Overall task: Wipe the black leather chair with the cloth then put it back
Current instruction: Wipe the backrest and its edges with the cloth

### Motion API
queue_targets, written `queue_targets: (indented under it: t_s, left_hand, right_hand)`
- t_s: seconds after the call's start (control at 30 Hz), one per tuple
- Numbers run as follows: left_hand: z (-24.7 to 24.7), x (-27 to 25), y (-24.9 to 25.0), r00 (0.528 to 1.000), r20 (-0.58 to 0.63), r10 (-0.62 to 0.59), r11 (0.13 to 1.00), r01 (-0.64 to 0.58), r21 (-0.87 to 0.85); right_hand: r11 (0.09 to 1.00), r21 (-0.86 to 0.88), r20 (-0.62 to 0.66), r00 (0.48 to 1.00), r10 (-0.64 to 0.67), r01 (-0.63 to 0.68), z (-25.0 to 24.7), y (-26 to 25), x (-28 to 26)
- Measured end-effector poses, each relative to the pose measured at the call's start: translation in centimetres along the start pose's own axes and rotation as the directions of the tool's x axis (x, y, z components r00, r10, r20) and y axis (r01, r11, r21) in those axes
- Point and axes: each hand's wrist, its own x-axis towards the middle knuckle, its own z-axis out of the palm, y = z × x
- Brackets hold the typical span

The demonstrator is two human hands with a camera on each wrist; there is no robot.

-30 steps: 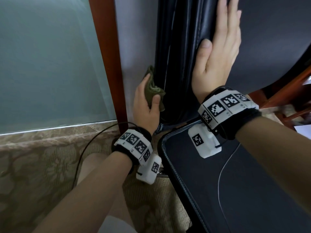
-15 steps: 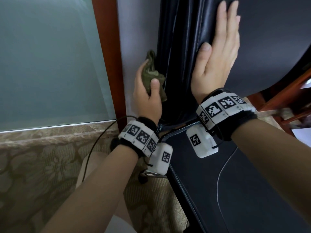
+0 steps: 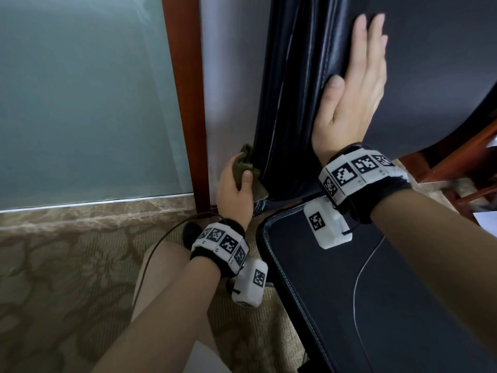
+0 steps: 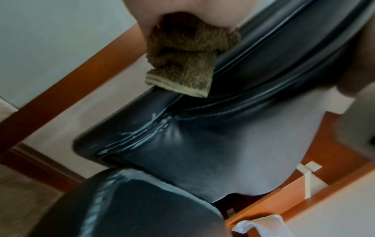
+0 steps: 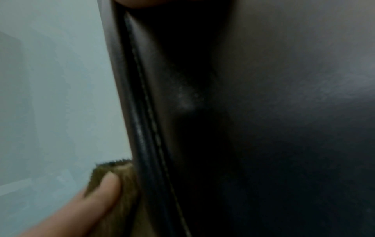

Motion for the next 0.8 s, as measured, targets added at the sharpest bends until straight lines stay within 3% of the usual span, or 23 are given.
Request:
queue_targets:
  t_s: [0.2,0.33,0.43,0.57,0.8]
  left_hand:
    - [1.2,1.6,4.3,0.992,-0.123,-0.026,0.975,-0.002,-0.224]
    - [2.3,1.4,2.2,0.973,-0.125,-0.195,0.946,0.153,-0.285]
    - [2.7,0.7,0.0,0.946,-0.146,-0.291,0.931,0.245,-0.27]
    - [2.9,-0.1,-2.0,0.937,-0.161,-0.311,0.945,0.286,-0.159]
    - [1.4,-0.4,-2.4,0.923,-0.034,-0.384,0.921,0.38,-0.088]
  right_hand:
    - [1.0,0.005,-0.003,1.0,-0.005,0.005,-0.1,0.1,-0.1]
    - [1.0,0.007,-0.006,1.0,0.001,-0.001,0.0,0.1,-0.1]
    - [1.0,0.015,-0.012,1.0,-0.011,0.011,0.2,0.3,-0.1]
    - [1.0,0.008,-0.017,1.0,-0.008,0.008,0.4,0.4,0.0]
    - [1.0,-0.014,0.015,1.0,0.003,-0.003,-0.1,-0.1,0.0]
